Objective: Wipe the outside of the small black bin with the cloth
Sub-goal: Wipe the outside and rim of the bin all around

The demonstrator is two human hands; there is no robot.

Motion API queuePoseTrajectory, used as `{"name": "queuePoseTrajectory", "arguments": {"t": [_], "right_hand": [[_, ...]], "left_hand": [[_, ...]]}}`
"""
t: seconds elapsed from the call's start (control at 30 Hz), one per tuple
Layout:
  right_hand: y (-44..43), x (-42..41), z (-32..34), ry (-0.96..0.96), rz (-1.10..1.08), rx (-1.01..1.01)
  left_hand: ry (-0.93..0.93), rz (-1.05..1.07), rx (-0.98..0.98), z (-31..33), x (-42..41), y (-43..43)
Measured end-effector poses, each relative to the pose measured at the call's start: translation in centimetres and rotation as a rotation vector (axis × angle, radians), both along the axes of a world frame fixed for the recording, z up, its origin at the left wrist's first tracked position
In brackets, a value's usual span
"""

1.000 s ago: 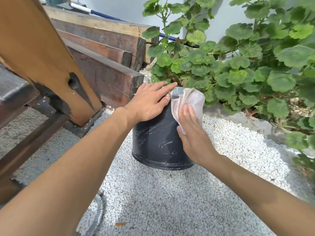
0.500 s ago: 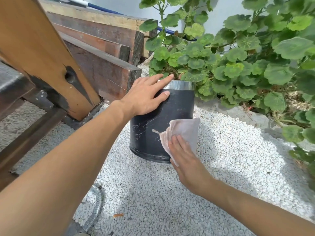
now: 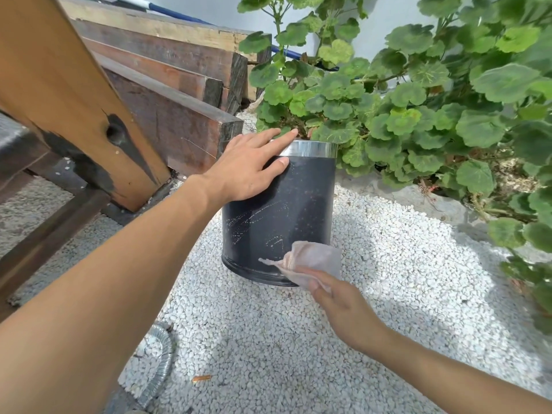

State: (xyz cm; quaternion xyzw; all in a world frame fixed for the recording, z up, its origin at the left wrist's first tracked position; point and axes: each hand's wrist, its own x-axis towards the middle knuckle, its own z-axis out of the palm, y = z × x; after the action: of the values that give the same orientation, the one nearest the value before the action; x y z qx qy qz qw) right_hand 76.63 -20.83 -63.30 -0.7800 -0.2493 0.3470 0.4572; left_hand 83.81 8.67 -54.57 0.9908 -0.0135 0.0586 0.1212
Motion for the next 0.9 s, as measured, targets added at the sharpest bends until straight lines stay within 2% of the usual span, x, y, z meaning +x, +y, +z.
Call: {"name": "queuePoseTrajectory", "arguments": {"t": [0.17, 0.27, 0.33, 0.4, 0.47, 0.57, 0.67, 0.73, 0.9], "right_hand": [[1.6, 3.3, 4.1, 0.466, -0.479, 0.324], [3.2, 6.2, 7.1, 0.518, -0.625, 0.507], [4.7, 8.2, 9.1, 0.412, -0.676, 0.581], [6.4, 9.7, 10.9, 0.223, -0.681, 0.597], [8.1, 10.6, 12.0, -0.061, -0.623, 0.522], [10.5, 10.6, 11.5, -0.440, -0.383, 0.277], [12.2, 9.6, 8.9, -0.646, -0.161, 0.060], [12.4, 9.1, 7.4, -0.808, -0.079, 0.005], [11.1, 8.6, 4.5, -0.923, 0.038, -0.046]], "left_hand": [[0.025, 0.012, -0.095, 0.3, 0.0, 0.3], [0.044, -0.004, -0.116, 0.8, -0.2, 0.6], [0.051, -0.014, -0.137, 1.1, -0.3, 0.8], [0.054, -0.015, -0.154, 1.2, -0.4, 0.7], [0.053, -0.012, -0.156, 1.2, -0.6, 0.6], [0.030, -0.028, -0.139, 1.1, -0.5, 0.6], [0.019, -0.057, -0.133, 1.1, -0.4, 0.9], [0.024, -0.062, -0.120, 0.9, -0.3, 1.0], [0.024, -0.069, -0.126, 1.1, -0.6, 0.8]]}}
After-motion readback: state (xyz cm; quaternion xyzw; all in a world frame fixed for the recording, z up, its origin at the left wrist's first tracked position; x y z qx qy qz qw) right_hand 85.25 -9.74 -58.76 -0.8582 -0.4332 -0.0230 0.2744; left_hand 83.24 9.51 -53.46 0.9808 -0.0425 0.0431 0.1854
